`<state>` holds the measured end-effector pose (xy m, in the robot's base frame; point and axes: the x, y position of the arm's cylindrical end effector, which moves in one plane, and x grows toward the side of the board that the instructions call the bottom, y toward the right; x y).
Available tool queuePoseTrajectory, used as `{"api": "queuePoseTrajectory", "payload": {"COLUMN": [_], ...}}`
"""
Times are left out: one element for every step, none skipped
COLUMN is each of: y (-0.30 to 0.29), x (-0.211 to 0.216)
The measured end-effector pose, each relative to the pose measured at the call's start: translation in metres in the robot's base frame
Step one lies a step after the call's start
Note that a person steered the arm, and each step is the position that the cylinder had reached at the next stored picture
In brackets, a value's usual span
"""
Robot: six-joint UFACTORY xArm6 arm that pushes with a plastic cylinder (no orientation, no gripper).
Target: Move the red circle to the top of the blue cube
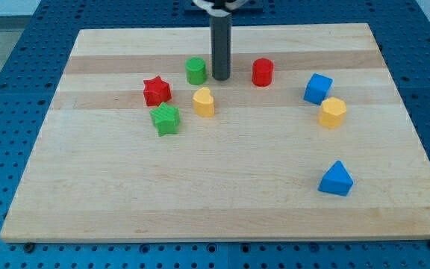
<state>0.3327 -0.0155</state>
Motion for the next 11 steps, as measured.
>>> {"api": "queuePoseTrajectory", "payload": {"y": [0.0, 0.011, 0.036, 0.061, 0.08, 0.093, 0.112, 0.127, 0.133, 0.133, 0.108], "x": [0.0, 0.0, 0.0, 0.0, 0.0, 0.0, 0.0, 0.0, 0.0, 0.0, -0.029]}}
